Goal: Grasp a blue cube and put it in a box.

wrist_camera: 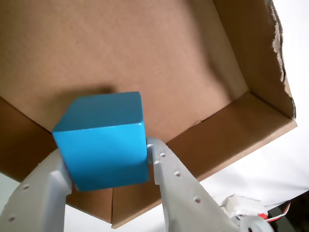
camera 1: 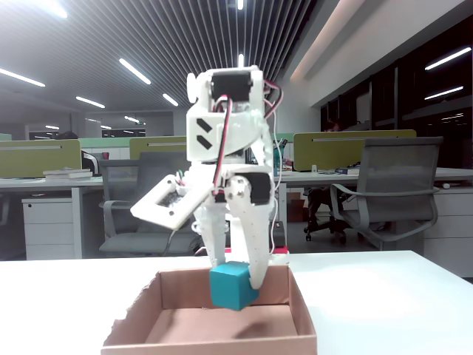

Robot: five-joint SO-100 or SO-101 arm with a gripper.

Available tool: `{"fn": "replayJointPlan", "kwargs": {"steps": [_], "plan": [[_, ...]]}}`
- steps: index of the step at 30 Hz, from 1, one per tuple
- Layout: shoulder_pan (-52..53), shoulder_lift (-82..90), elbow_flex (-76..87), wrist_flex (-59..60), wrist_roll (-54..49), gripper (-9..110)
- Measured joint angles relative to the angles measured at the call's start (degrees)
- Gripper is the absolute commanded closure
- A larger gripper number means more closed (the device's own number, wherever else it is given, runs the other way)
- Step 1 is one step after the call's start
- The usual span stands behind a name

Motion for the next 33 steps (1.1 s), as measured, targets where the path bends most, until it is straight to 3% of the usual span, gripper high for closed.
{"fn": "replayJointPlan", "kwargs": {"steps": [33], "plan": [[-0.5, -4.8, 7.8, -14.1, 0.0, 86]]}}
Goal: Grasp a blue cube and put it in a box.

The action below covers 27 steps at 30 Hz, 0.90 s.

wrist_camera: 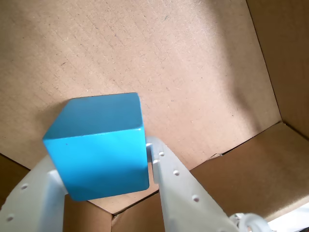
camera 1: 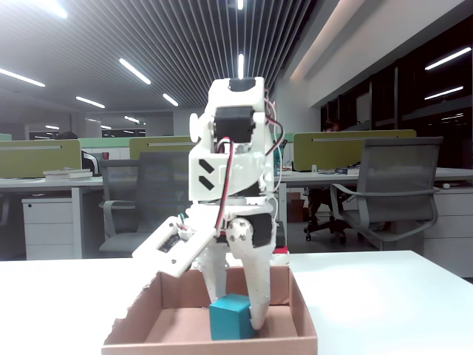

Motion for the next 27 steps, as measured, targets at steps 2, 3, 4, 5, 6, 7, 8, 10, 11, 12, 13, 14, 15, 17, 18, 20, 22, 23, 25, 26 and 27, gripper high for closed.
{"fn": "replayJointPlan", "kwargs": {"steps": [2, 3, 4, 5, 6, 7, 8, 10, 11, 12, 13, 14, 15, 17, 18, 20, 22, 23, 25, 26, 27], "plan": [[0.0, 0.0, 0.0, 0.0, 0.0, 84], [0.0, 0.0, 0.0, 0.0, 0.0, 83], [0.0, 0.0, 0.0, 0.0, 0.0, 81], [0.1, 0.0, 0.0, 0.0, 0.0, 80], [0.3, 0.0, 0.0, 0.0, 0.0, 78], [0.4, 0.0, 0.0, 0.0, 0.0, 77], [0.5, 0.0, 0.0, 0.0, 0.0, 75], [0.7, 0.0, 0.0, 0.0, 0.0, 72], [0.7, 0.0, 0.0, 0.0, 0.0, 71], [0.7, 0.0, 0.0, 0.5, 0.0, 71], [0.7, 0.0, 0.0, 0.5, 0.0, 69], [0.7, 0.0, 0.0, 0.7, 0.0, 69], [0.7, 0.0, 0.0, 1.1, 0.0, 69], [0.7, 0.0, 0.0, 1.2, 0.0, 69], [0.7, 0.0, 0.0, 1.2, 0.0, 69], [0.7, 0.2, 0.0, 1.6, 0.0, 69], [0.7, 0.7, 0.0, 2.0, 0.0, 70], [0.7, 1.4, 0.0, 2.4, 0.0, 70], [0.8, 3.3, 0.0, 3.4, 0.0, 70], [1.0, 4.2, 0.0, 4.2, -0.3, 71], [1.2, 5.6, 0.0, 5.3, -1.1, 71]]}}
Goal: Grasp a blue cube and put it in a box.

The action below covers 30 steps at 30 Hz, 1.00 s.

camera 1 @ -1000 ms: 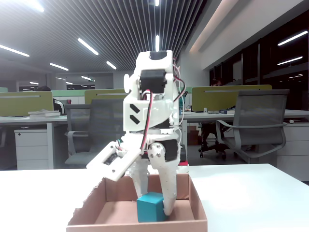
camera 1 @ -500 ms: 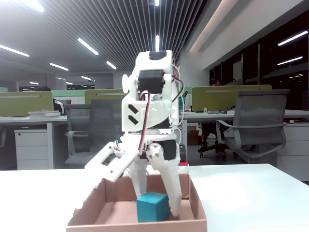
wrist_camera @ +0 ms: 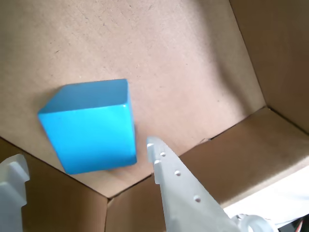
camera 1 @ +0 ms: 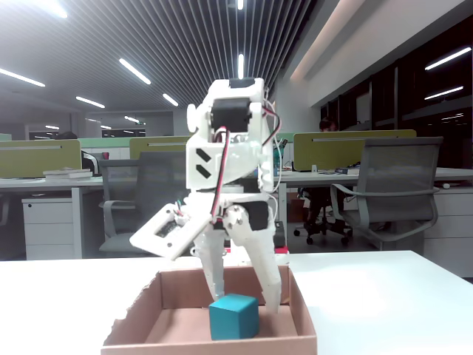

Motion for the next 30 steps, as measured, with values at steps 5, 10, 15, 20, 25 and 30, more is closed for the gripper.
{"fn": "replayJointPlan", "kwargs": {"steps": [5, 10, 15, 20, 25, 30], "plan": [[1.9, 9.9, 0.0, 6.9, -6.5, 71], [4.1, 20.9, -0.2, 11.8, -11.5, 71], [6.2, 30.1, -0.1, 14.1, -16.4, 71], [6.6, 43.9, 5.7, 15.0, -19.8, 72], [5.0, 56.7, 19.1, 15.4, -19.9, 73], [5.4, 64.6, 26.8, 15.5, -20.2, 73]]}}
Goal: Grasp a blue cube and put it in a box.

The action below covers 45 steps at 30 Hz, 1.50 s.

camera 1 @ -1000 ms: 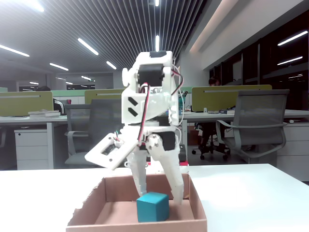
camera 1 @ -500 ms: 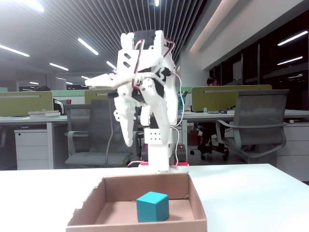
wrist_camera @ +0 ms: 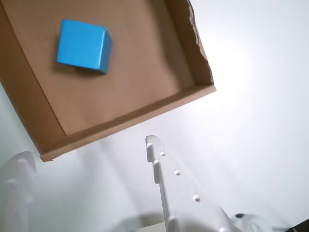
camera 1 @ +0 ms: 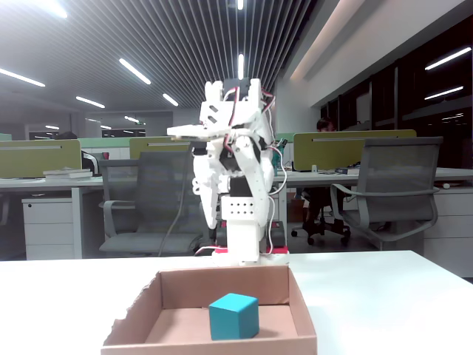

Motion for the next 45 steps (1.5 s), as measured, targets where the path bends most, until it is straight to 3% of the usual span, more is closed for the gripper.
{"fn": "replayJointPlan", "kwargs": {"steps": [11, 20, 45], "plan": [[0.6, 18.8, 17.0, -1.3, -0.4, 74], [1.3, 21.4, 27.2, -10.1, -0.4, 75], [-2.6, 22.1, 28.0, -4.0, 0.1, 78]]}}
